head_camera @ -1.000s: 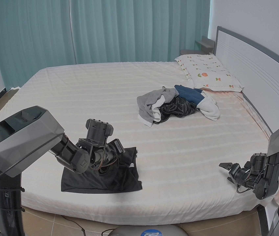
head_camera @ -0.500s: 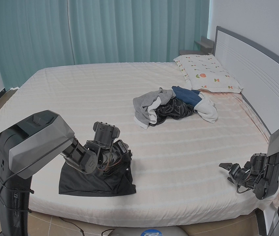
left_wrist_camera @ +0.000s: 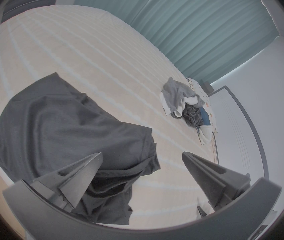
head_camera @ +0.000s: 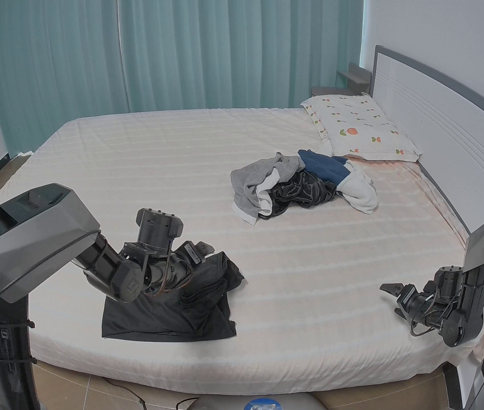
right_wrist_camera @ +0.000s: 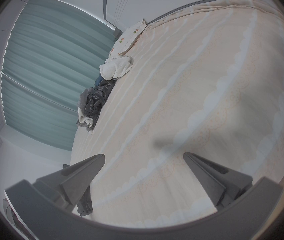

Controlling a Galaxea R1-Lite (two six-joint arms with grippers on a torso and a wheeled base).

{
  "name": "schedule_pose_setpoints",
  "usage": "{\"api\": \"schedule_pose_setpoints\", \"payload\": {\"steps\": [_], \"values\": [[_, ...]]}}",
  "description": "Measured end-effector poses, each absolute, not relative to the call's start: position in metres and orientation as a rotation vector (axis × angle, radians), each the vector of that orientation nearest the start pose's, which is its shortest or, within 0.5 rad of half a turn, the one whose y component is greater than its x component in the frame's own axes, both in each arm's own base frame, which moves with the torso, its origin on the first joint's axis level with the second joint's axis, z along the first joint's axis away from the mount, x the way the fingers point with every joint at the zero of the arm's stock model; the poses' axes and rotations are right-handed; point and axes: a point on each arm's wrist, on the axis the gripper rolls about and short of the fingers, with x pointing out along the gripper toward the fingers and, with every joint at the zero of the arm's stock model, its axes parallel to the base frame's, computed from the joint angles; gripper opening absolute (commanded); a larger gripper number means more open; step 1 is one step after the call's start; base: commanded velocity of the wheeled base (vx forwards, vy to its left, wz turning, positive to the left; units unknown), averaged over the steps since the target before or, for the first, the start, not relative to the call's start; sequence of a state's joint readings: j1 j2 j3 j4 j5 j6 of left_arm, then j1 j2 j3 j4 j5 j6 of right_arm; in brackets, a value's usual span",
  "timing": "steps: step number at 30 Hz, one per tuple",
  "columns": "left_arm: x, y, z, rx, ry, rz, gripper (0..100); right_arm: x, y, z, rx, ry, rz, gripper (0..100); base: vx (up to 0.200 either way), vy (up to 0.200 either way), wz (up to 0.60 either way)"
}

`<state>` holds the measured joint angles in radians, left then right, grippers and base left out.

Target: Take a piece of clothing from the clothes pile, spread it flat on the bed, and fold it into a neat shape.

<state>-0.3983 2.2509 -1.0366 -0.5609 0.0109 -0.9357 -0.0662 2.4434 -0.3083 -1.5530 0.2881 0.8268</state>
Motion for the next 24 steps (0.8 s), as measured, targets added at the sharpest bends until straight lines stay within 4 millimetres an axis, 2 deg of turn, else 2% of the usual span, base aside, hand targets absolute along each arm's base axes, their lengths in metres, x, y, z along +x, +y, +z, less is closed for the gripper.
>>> {"api": "schedule_pose_setpoints", "payload": {"steps": [9, 13, 16, 24], "values": [[0.34, -0.115, 0.029, -0.873, 0.705, -0.027, 100, 0.285, -0.012, -0.051, 0.904, 0.635, -0.035, 100, 0.0, 0.0, 0.0], [0.327, -0.091, 0.024, -0.941, 0.727, -0.049, 100, 0.285, -0.012, -0.051, 0.904, 0.634, -0.035, 100, 0.0, 0.2, 0.0], [0.324, -0.071, 0.022, -0.991, 0.721, -0.049, 100, 0.285, -0.012, -0.051, 0.904, 0.634, -0.035, 100, 0.0, 0.2, 0.0], [0.323, -0.035, 0.015, -1.044, 0.724, 0.006, 100, 0.285, -0.012, -0.051, 0.903, 0.635, -0.034, 100, 0.0, 0.2, 0.0]]}}
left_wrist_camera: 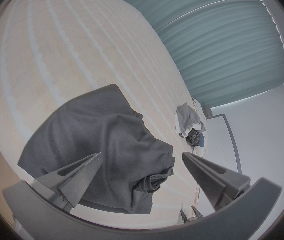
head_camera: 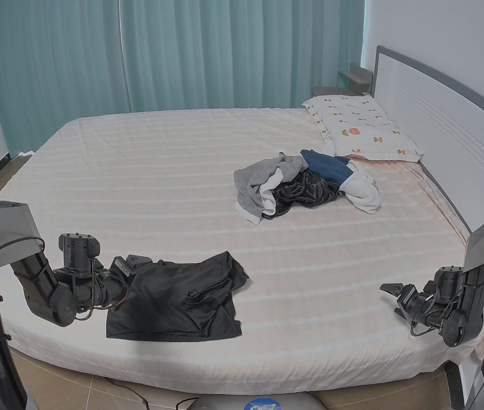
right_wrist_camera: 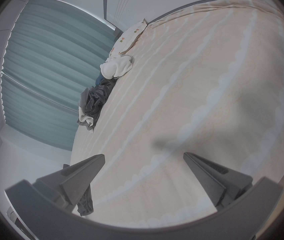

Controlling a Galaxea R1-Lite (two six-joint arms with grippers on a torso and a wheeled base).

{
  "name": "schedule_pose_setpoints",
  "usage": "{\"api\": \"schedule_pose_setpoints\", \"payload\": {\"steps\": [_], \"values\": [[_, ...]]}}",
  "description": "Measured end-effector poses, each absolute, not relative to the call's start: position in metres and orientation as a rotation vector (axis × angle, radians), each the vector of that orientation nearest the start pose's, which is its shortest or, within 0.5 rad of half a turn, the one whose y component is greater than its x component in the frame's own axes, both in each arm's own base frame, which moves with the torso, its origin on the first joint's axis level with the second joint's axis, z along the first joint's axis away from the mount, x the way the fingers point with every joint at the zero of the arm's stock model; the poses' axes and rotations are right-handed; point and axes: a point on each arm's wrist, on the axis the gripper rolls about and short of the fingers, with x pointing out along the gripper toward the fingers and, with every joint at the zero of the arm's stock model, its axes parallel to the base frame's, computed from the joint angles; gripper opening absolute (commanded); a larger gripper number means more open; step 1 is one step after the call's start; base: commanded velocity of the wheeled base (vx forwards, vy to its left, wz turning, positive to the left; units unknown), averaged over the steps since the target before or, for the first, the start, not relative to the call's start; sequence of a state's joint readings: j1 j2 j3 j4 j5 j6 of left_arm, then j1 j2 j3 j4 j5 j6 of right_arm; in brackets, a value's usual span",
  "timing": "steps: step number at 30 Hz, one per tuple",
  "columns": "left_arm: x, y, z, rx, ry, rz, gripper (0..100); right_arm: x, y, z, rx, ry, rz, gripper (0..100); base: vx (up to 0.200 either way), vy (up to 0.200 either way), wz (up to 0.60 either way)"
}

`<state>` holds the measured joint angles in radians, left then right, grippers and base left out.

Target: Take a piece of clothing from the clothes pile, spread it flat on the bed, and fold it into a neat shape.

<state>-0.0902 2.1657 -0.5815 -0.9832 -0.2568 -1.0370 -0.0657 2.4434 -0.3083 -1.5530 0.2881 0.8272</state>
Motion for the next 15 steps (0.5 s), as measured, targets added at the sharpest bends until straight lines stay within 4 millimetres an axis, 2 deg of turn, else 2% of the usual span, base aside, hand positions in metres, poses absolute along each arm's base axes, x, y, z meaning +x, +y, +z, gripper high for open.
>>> {"api": "schedule_pose_setpoints", "payload": {"steps": [15], "values": [[0.3268, -0.0309, 0.0054, -1.045, 0.736, 0.026, 100, 0.2849, -0.0121, -0.0509, 0.896, 0.634, -0.031, 100, 0.0, 0.2, 0.0]]}}
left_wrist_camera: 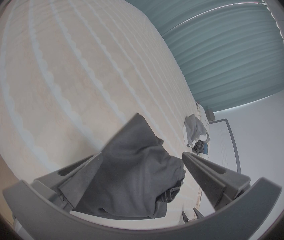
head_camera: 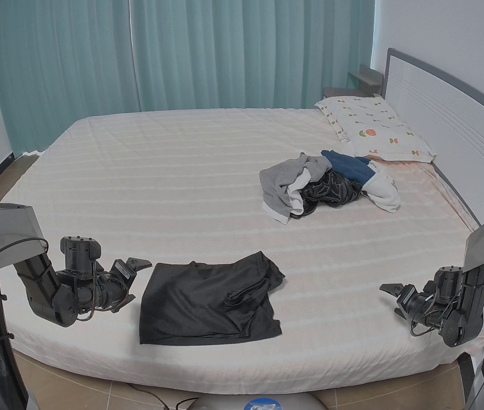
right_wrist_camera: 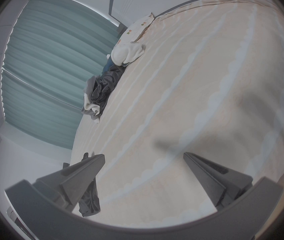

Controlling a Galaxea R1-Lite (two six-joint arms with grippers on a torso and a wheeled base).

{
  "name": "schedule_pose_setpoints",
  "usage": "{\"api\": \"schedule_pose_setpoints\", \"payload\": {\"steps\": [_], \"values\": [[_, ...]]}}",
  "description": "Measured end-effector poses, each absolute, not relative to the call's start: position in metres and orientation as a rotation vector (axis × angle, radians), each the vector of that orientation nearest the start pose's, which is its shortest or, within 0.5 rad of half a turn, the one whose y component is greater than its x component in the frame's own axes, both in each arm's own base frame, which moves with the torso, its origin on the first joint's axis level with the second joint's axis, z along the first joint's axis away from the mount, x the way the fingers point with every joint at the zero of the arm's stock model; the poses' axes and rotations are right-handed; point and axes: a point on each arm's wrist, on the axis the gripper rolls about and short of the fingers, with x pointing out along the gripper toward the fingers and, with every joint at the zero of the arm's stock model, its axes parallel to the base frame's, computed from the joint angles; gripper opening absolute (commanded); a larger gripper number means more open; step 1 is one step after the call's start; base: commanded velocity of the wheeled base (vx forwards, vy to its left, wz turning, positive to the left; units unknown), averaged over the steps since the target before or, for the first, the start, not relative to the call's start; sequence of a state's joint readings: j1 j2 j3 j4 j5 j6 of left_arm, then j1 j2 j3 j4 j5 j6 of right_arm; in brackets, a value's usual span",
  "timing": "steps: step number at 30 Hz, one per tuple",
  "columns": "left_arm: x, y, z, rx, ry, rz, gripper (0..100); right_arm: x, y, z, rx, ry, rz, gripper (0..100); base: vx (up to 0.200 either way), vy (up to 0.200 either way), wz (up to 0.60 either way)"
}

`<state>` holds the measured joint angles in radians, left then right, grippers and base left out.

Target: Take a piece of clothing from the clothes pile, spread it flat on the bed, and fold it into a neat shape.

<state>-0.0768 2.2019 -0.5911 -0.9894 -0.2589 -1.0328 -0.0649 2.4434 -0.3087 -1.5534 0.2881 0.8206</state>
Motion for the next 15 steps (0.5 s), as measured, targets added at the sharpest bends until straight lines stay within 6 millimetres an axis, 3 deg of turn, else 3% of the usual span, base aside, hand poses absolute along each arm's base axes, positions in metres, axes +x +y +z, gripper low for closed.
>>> {"api": "schedule_pose_setpoints", "payload": {"steps": [10, 15], "values": [[0.329, -0.031, 0.004, -1.046, 0.736, 0.026, 100, 0.286, -0.011, -0.051, 0.889, 0.632, -0.025, 100, 0.0, 0.2, 0.0], [0.328, -0.031, 0.003, -1.043, 0.738, 0.026, 100, 0.286, 0.006, -0.047, 0.859, 0.631, -0.006, 100, 0.0, 0.2, 0.0]]}}
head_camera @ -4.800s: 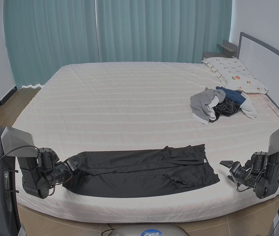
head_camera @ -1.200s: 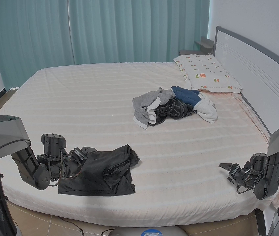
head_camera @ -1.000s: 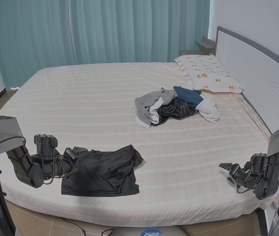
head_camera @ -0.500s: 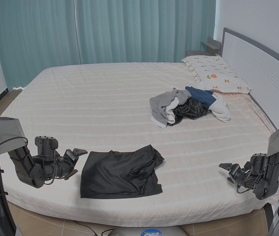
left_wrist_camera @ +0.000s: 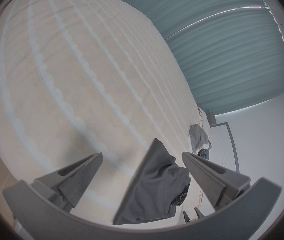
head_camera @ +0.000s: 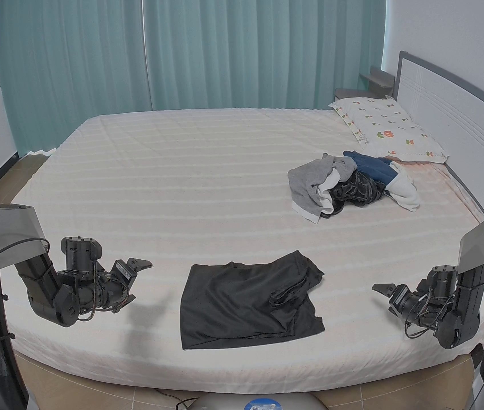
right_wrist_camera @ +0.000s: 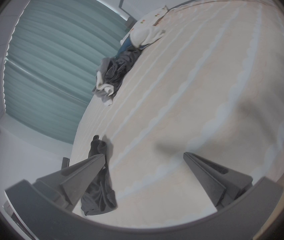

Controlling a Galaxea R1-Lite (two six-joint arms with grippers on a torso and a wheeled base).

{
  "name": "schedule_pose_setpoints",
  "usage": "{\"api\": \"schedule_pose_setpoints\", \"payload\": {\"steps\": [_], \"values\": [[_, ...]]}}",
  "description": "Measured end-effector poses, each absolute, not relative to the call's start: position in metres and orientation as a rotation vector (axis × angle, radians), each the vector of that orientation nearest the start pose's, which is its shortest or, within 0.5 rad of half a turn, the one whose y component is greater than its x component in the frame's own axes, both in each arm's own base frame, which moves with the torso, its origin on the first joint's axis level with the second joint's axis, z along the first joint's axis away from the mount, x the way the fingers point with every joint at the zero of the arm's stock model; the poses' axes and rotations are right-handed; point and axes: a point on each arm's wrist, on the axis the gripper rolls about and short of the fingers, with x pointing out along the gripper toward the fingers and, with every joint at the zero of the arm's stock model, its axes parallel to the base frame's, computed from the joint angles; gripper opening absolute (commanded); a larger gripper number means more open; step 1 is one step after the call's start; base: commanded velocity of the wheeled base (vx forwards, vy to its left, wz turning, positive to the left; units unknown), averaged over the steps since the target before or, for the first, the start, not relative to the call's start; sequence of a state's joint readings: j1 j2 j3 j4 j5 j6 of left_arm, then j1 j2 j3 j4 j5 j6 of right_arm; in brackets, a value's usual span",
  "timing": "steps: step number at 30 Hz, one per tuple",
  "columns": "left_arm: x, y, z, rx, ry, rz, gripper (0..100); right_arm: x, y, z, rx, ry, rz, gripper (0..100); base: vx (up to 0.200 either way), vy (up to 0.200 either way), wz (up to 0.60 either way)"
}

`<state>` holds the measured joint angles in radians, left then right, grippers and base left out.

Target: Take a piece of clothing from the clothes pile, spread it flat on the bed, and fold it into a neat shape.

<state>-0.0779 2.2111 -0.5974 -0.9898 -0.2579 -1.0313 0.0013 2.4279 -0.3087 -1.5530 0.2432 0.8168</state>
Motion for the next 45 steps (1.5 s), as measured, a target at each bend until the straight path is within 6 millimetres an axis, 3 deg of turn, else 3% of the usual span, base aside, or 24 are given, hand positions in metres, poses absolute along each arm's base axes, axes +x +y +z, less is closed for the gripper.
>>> {"api": "schedule_pose_setpoints", "payload": {"steps": [6, 13, 25, 31, 32, 45], "values": [[0.328, -0.032, 0.003, -1.041, 0.738, 0.028, 100, 0.285, 0.044, -0.039, 0.775, 0.599, -0.002, 100, 0.0, 0.2, 0.0], [0.328, -0.033, 0.002, -1.036, 0.74, 0.031, 100, 0.278, 0.096, -0.033, 0.63, 0.622, 0.083, 100, 0.0, 0.0, 0.0], [0.327, -0.035, 0.0, -1.02, 0.747, 0.026, 100, 0.308, 0.153, -0.025, 0.447, 0.655, 0.028, 100, 0.0, 0.0, 0.0], [0.327, -0.036, -0.001, -1.016, 0.75, 0.028, 100, 0.315, 0.166, -0.027, 0.362, 0.656, 0.017, 100, 0.0, 0.0, 0.0], [0.327, -0.036, -0.001, -1.016, 0.75, 0.028, 100, 0.315, 0.167, -0.028, 0.356, 0.659, 0.016, 0, 0.0, 0.0, 0.0], [0.327, -0.036, -0.002, -1.015, 0.752, 0.029, 100, 0.309, 0.161, -0.032, 0.312, 0.678, -0.002, 0, 0.0, 0.0, 0.0]]}}
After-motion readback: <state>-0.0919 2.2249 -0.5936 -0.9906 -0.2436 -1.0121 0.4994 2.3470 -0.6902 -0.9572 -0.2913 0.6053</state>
